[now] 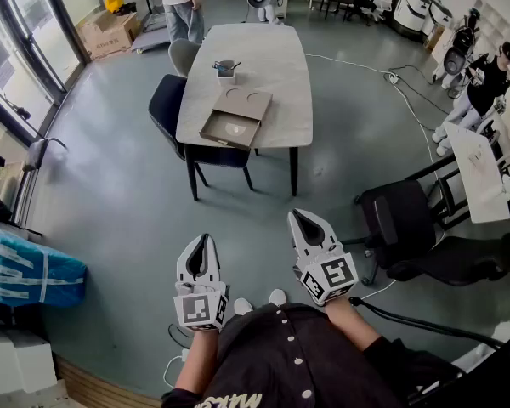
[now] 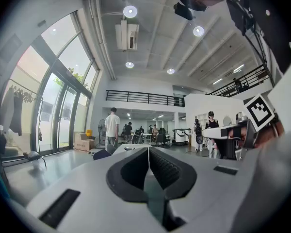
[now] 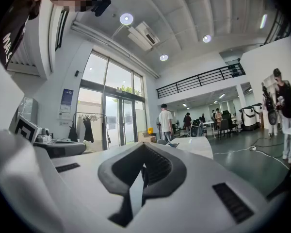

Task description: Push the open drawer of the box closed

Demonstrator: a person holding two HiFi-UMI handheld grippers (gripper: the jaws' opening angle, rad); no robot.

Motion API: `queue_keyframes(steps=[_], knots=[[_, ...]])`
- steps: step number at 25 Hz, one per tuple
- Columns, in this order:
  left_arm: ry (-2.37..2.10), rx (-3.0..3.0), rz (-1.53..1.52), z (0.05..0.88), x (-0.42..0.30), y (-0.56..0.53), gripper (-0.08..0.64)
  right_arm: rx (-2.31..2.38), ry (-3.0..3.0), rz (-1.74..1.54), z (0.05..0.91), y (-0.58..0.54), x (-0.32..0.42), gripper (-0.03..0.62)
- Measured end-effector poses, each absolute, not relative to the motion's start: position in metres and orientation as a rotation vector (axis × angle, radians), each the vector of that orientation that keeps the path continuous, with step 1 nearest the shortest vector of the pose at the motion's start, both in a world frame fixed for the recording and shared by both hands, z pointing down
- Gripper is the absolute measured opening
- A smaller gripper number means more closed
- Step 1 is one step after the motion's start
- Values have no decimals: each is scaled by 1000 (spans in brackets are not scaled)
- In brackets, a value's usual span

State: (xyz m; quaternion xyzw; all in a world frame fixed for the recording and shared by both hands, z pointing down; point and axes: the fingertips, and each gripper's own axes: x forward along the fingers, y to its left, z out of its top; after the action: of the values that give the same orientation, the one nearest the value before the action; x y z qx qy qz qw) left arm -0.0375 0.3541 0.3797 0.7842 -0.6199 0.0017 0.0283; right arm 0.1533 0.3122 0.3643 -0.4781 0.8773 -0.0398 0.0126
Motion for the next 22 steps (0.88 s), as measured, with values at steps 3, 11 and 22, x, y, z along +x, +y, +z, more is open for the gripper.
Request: queue_keyframes(steps=[3,11,22], knots=[[-1910,2423,6,380,-39,353,18,-1492,2734,-122,365,312,151,-3],[-1913,2421,-2,382,-43,351,18,-1486,2732,-117,367,309,147,-3],[-1879,2443,3,381,-55,346,18,-1511,2700,-127,366,304,134,-3]])
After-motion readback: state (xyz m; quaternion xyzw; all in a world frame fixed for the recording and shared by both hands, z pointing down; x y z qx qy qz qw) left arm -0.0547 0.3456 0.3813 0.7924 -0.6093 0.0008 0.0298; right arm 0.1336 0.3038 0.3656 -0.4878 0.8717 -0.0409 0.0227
